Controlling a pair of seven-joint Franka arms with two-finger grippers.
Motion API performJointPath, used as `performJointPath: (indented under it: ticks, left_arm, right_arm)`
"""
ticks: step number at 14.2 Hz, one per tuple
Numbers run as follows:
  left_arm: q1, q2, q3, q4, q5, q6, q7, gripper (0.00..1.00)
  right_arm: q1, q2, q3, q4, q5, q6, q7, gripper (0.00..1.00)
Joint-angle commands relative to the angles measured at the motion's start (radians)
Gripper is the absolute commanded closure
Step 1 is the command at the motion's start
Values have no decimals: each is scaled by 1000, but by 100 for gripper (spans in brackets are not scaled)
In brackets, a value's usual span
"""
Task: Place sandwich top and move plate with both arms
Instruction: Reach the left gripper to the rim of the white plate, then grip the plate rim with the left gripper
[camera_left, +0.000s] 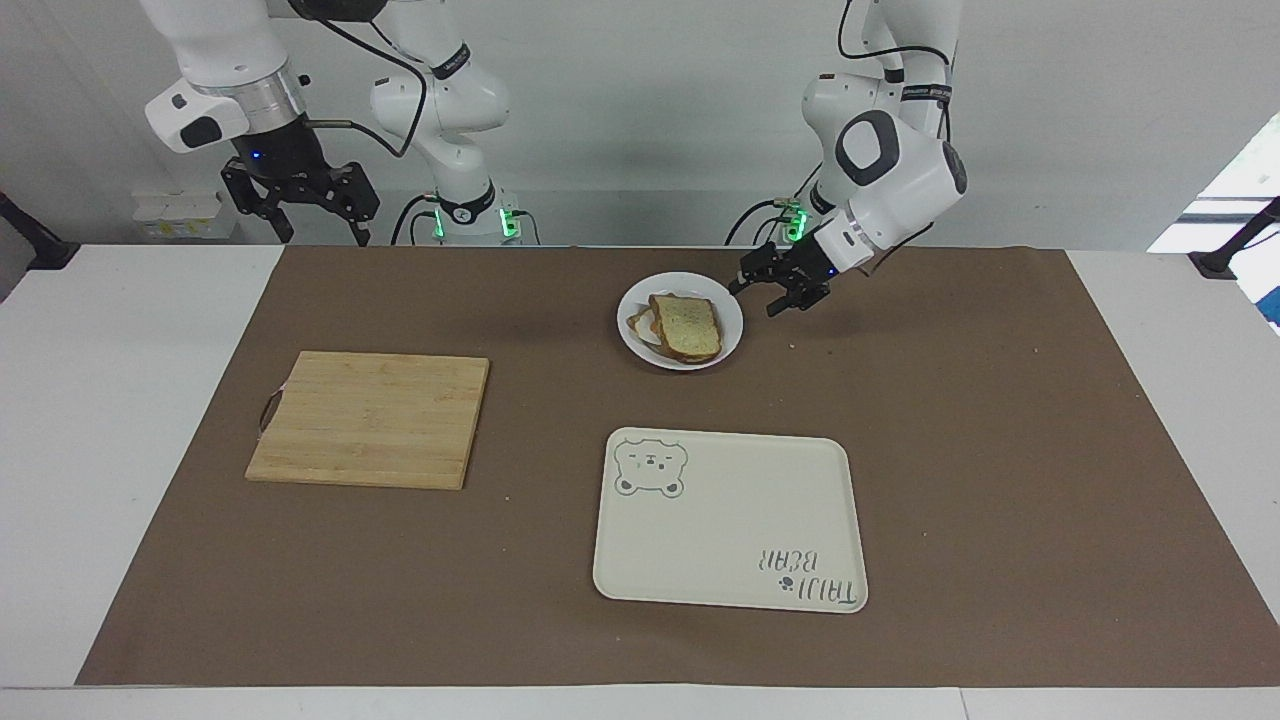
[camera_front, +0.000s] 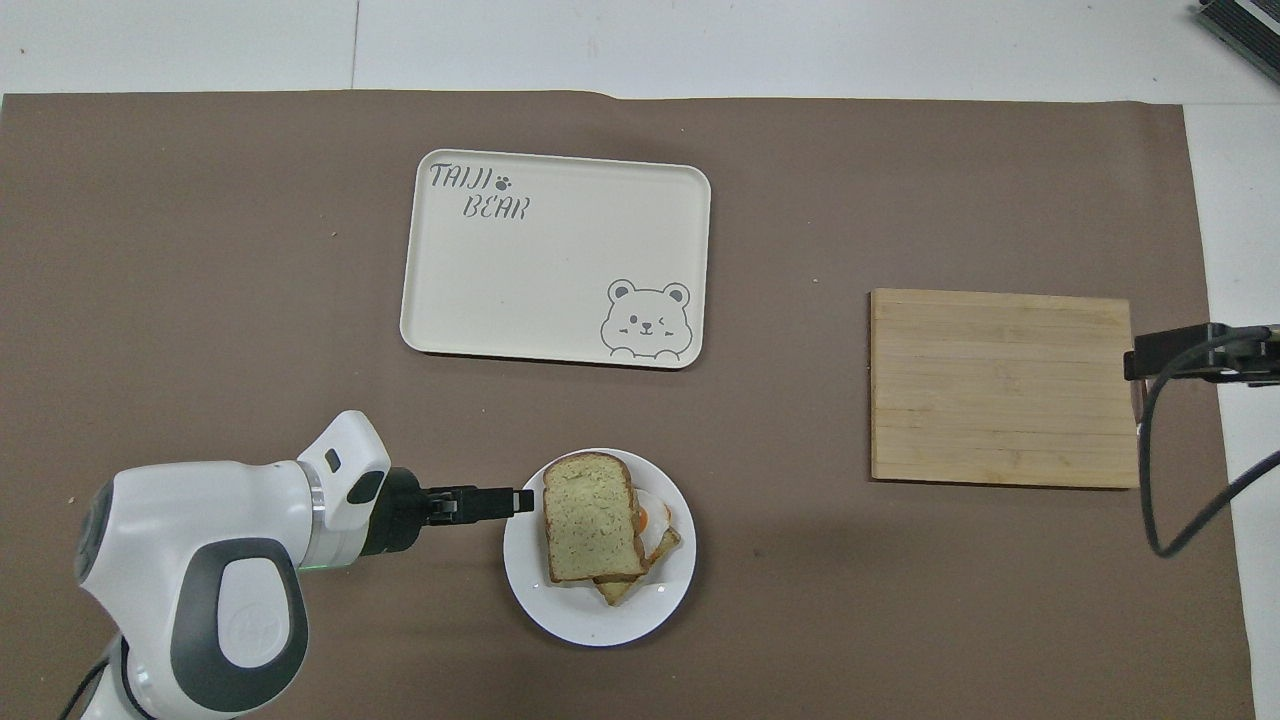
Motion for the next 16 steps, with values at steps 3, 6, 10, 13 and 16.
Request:
performJointPath:
  ticks: [3, 6, 10, 13, 16]
  left_arm:
    - [-11, -15, 21, -105, -108, 42, 154, 0]
    - [-11, 3, 19, -159, -245, 80, 303, 0]
    - [-11, 14, 19, -179, -309, 82, 322, 18]
    - [-11, 41, 19, -182, -360, 82, 394, 28]
    - [-13, 98, 19, -186, -474, 82, 519, 31]
  right_arm:
    - [-8, 2, 1, 12, 5, -13, -24, 0]
    - [-8, 2, 1, 12, 5, -13, -24, 0]
    - [-8, 2, 1, 12, 5, -13, -24, 0]
    - [-8, 2, 1, 12, 5, -13, -24, 0]
    - [-8, 2, 1, 12, 5, -13, -24, 0]
